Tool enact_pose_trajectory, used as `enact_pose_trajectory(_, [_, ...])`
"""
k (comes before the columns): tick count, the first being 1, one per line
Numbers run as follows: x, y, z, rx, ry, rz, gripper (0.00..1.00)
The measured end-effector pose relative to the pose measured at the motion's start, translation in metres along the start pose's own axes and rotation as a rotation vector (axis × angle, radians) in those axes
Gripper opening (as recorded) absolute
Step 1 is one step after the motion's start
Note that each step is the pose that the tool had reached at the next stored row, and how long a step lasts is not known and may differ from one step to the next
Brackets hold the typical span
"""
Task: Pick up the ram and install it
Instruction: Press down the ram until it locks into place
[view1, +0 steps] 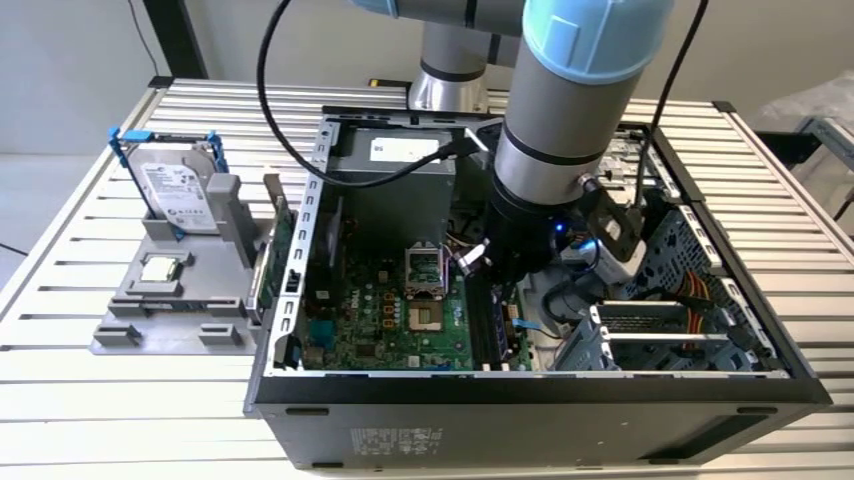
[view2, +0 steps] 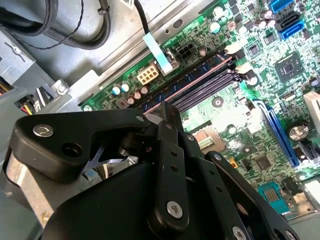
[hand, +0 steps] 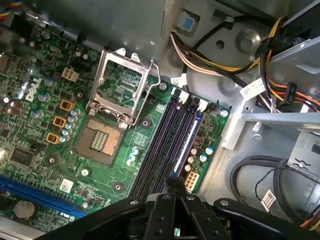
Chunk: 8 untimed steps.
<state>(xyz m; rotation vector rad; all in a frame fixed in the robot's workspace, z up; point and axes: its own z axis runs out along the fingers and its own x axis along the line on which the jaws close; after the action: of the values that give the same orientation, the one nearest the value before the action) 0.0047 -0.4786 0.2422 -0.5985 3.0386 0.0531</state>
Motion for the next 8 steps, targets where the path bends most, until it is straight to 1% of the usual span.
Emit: enact_pose_trajectory(8, [-0.0001,0.0000,0.0000,-0.0021,0.0010,-0.041,0.00])
